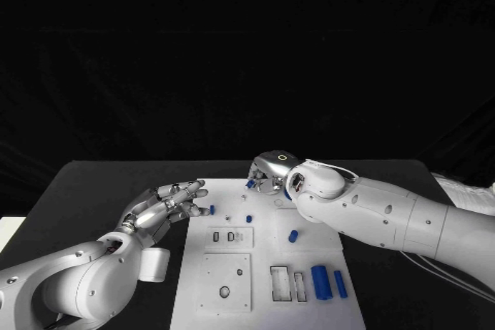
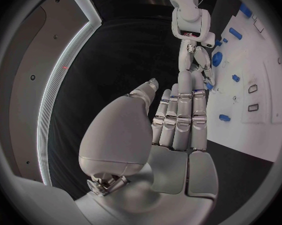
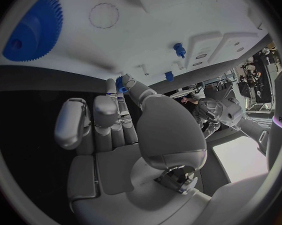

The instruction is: Assemble the parts on the task board

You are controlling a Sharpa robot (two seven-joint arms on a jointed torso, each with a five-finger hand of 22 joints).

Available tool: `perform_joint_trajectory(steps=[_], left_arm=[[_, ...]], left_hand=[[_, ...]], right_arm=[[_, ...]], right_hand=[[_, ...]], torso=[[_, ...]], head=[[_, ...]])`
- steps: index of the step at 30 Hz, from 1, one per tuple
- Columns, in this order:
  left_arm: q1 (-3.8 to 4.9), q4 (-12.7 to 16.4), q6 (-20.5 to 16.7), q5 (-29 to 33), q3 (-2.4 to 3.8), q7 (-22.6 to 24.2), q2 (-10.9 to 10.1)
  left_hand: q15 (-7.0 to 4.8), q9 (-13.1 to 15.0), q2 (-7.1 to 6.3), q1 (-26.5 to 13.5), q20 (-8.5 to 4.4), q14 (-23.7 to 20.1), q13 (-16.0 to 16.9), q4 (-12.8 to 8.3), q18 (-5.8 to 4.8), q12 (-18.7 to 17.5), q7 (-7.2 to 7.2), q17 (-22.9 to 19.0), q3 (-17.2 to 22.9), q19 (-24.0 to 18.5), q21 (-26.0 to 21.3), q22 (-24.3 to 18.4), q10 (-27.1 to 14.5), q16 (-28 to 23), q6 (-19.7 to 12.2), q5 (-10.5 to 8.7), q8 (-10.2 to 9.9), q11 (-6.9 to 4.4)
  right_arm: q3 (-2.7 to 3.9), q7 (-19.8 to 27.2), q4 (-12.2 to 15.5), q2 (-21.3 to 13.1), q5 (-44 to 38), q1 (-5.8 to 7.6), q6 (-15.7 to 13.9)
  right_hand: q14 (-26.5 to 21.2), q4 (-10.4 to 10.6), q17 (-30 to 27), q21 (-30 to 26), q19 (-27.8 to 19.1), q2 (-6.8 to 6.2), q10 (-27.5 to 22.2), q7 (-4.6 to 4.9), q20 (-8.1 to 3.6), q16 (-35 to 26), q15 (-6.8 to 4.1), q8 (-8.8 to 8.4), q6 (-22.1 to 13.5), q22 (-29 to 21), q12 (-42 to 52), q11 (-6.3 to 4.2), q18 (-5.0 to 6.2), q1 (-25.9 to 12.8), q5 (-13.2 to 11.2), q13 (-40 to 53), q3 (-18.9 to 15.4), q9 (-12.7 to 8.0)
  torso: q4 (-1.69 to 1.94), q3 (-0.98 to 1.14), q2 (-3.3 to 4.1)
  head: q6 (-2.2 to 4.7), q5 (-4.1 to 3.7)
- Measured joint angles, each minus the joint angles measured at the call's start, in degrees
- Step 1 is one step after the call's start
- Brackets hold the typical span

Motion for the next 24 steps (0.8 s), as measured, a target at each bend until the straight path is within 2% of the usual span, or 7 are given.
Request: perform_joint_trajectory(steps=[12,15,18,19,20,21,24], left_arm=[[0.02,0.0,0.1,0.0,0.00,-0.2,0.0],[0.03,0.0,0.1,0.0,0.00,-0.2,0.0],[0.03,0.0,0.1,0.0,0.00,-0.2,0.1],[0.03,0.0,0.1,0.0,0.00,-0.3,0.1],[0.03,0.0,0.1,0.0,0.00,-0.3,0.1],[0.03,0.0,0.2,0.0,0.00,-0.3,0.1],[0.04,0.0,0.2,0.0,0.00,-0.3,0.1]], left_hand=[[0.00,0.0,0.00,0.0,0.00,0.0,0.0,0.0,0.00,0.0,0.00,0.0,0.0,0.0,0.0,0.0,0.0,0.0,0.0,0.00,0.0,0.00],[0.00,0.0,0.00,0.0,0.00,0.0,0.0,0.0,0.00,0.0,0.00,0.0,0.0,0.0,0.0,0.0,0.0,0.0,0.0,0.00,0.0,0.00],[0.00,0.0,0.00,0.0,0.00,0.0,0.0,0.0,0.00,0.0,0.00,0.0,0.0,0.0,0.0,0.1,0.0,0.0,0.0,0.00,0.0,0.00],[0.00,0.0,0.00,0.0,0.00,0.0,0.0,0.0,0.00,0.0,0.00,0.0,0.0,0.0,0.0,0.1,0.0,0.0,0.0,0.00,0.0,0.00],[0.00,0.0,0.00,0.0,0.00,0.0,0.0,0.0,0.00,0.0,0.00,0.0,0.0,0.0,0.0,0.1,0.0,0.0,0.0,0.00,0.0,0.00],[0.00,0.0,0.00,0.0,0.00,0.0,0.0,0.0,-0.01,0.0,0.00,0.0,0.0,0.0,0.0,0.1,0.0,0.0,0.0,0.00,0.0,0.00],[0.01,0.0,0.00,0.0,0.00,0.0,0.0,0.0,0.00,0.0,0.00,0.0,0.0,0.0,0.0,0.1,0.0,0.0,0.0,0.00,0.0,0.00]], right_arm=[[0.02,0.2,-0.8,1.0,-0.2,0.00,0.0],[0.02,0.2,-1.1,1.2,-0.2,0.00,0.1],[0.01,0.2,-1.4,1.4,-0.2,0.00,0.2],[0.00,0.2,-1.6,1.5,-0.2,-0.01,0.3],[-0.01,0.2,-1.8,1.6,-0.2,-0.02,0.4],[-0.02,0.1,-1.9,1.7,-0.3,-0.02,0.4],[-0.05,0.1,-2.3,1.9,-0.2,-0.05,0.5]], right_hand=[[-0.1,0.3,-0.3,0.0,0.0,-0.37,0.0,-0.10,0.00,-0.2,-0.09,-0.03,-0.1,0.0,0.0,0.00,0.00,0.1,-0.1,0.0,0.0,0.0],[-0.1,2.3,-0.4,0.0,0.0,-0.83,-0.2,-0.11,0.00,-0.5,-0.09,-0.10,-0.1,0.0,0.0,0.20,0.00,-0.2,-0.3,0.0,1.5,0.0],[-0.1,2.6,-0.5,0.0,0.0,-0.99,-0.8,-0.13,0.00,-0.4,-0.09,-0.15,-0.1,-0.1,-0.2,0.39,0.01,-0.3,-0.4,-0.1,1.3,0.0],[-0.1,3.3,-0.4,0.0,0.0,-1.51,-1.3,-0.20,0.00,-0.4,-0.09,-0.15,-0.2,-0.1,-0.2,0.41,0.00,-0.5,-0.4,-0.1,1.8,0.0],[0.2,4.1,5.6,0.0,0.0,-1.89,-2.1,-0.18,0.00,3.9,0.16,-0.32,-0.2,-0.3,-0.2,0.64,0.00,-0.5,-0.4,-0.2,2.3,0.0],[0.3,4.6,11.1,0.0,-0.2,-2.22,-2.9,0.09,0.18,8.2,0.35,-0.48,-0.5,-0.5,-0.2,0.87,0.00,-0.5,-0.4,-0.2,2.4,1.4],[0.2,5.7,15.4,-1.1,-1.2,-3.83,-6.4,1.28,1.16,12.1,1.41,-0.30,-3.6,-2.2,-0.2,1.82,0.01,-0.5,-0.3,-0.3,2.4,2.2]], torso=[[-0.06,-0.02,0.05],[-0.05,-0.02,0.07],[-0.04,-0.02,0.09],[-0.04,-0.02,0.09],[-0.03,-0.02,0.09],[-0.03,-0.02,0.09],[-0.03,-0.02,0.09]], head=[[-0.14,0.11],[-0.19,0.12],[-0.24,0.08],[-0.25,0.08],[-0.27,0.07],[-0.30,0.07],[-0.32,0.08]])
